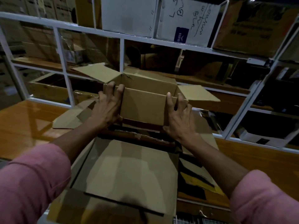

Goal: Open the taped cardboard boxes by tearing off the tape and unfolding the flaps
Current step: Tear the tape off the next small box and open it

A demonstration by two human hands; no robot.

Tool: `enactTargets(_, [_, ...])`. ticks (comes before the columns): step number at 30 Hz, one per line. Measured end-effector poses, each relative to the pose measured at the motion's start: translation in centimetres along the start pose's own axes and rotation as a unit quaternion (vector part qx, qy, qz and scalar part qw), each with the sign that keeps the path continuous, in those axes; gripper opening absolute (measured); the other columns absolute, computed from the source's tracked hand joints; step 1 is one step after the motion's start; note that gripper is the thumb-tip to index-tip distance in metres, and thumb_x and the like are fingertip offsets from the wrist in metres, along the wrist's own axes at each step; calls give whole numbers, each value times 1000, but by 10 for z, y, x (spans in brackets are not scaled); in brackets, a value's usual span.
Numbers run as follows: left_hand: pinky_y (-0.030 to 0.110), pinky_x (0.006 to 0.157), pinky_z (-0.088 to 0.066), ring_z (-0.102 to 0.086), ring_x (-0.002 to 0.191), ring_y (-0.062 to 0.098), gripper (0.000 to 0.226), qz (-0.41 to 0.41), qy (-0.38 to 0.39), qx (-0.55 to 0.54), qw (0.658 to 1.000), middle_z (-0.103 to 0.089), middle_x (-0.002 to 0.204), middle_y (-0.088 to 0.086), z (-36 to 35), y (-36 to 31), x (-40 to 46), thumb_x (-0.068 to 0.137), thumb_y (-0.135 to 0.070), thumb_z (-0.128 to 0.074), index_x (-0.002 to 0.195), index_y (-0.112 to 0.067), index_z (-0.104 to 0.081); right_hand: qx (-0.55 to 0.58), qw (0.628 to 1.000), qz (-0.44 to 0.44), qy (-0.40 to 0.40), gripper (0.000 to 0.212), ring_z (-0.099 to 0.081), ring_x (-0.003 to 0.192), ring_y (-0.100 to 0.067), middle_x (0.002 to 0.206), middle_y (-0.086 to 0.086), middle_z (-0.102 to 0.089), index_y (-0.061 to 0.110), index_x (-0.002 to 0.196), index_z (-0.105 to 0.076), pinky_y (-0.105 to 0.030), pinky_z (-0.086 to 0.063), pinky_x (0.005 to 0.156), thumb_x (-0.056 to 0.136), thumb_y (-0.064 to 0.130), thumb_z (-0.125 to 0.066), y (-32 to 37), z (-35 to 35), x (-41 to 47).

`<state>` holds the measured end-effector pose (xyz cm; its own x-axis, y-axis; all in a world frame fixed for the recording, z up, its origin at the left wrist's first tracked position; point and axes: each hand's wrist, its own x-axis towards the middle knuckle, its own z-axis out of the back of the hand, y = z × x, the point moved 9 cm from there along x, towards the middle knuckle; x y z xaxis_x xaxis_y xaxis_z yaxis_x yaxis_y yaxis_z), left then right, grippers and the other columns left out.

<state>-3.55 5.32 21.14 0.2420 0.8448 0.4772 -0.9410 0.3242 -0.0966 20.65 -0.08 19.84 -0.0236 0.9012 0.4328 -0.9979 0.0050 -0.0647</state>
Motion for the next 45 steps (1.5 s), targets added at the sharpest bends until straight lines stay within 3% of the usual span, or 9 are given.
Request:
enactTargets(9, [68, 102, -45, -28, 135, 50, 127, 30, 124, -67, 990, -7, 155, 9, -63, 18, -6, 61, -31, -96, 153, -30, -7, -61, 994, 27, 83, 128, -15, 145, -48, 166, -15, -1, 30, 159, 7, -63, -30, 114, 70, 60, -80, 5, -32, -3])
enactTargets(13, [61, 108, -44, -36, 137, 49, 128, 58, 225, 33, 972, -8, 163, 10, -79, 29, -12, 69, -40, -91, 159, -26, -1, -82, 985, 65, 137, 110, -12, 145, -42, 167, -11, -5, 31, 157, -6, -60, -25, 113, 75, 69, -68, 15, -46, 0])
enactTargets(19, [45, 103, -47, -49, 127, 33, 57, 22, 340, 127, 932, -54, 140, 7, -84, 24, -14, 90, -33, -72, 140, -20, -48, -19, 952, 134, 274, 71, -21, 148, -41, 169, -4, -17, 32, 159, -19, -60, -25, 115, 99, 67, -36, 29, -63, -3])
enactTargets(23, [36, 85, -54, -60, 98, 21, 30, 12, 323, 107, 940, -61, 107, 4, -70, 22, -7, 97, -20, -62, 127, -15, -61, 145, 943, 165, 250, 49, -60, 111, -28, 128, -10, -63, 18, 142, -51, -44, -49, 95, 106, 50, -38, 43, -36, 6])
enactTargets(28, [32, 76, -54, -57, 85, 17, 17, 33, 271, 102, 957, -48, 82, -2, -57, 19, -9, 104, -20, -51, 117, -15, -62, 204, 923, 142, 294, 46, -61, 98, -23, 107, -5, -66, 15, 120, -63, -40, -51, 87, 106, 50, -37, 41, -26, 5])
enactTargets(31, [33, 75, -51, -57, 85, 18, 19, 12, 268, 116, 956, -53, 89, 1, -52, 5, -14, 106, -23, -48, 115, -15, -63, 245, 905, 113, 328, 39, -60, 88, -18, 93, 0, -63, 24, 94, -62, -36, -47, 79, 105, 52, -38, 32, -37, 3])
enactTargets(35, [35, 77, -51, -59, 91, 23, 20, -17, 320, 101, 942, -58, 99, 5, -68, -9, -23, 104, -21, -52, 117, -14, -65, 233, 872, 78, 425, 43, -57, 83, -14, 90, 2, -61, 24, 89, -62, -32, -47, 78, 105, 55, -37, 19, -80, -20])
enactTargets(39, [40, 104, -50, -60, 123, 29, 36, -20, 363, -6, 932, -61, 137, 14, -82, -6, -24, 102, -11, -57, 138, -11, -59, 244, 913, 39, 325, 52, -54, 63, -14, 72, 1, -60, 15, 80, -67, -29, -42, 63, 103, 56, -43, 3, -91, -15])
enactTargets(45, [43, 102, -53, -63, 119, 26, 42, -1, 312, -14, 950, -62, 136, 10, -77, -1, -17, 99, -13, -62, 140, -16, -57, 244, 950, 45, 190, 37, -64, 63, -15, 70, 0, -66, 14, 86, -70, -33, -53, 62, 103, 42, -53, -1, -71, -2])
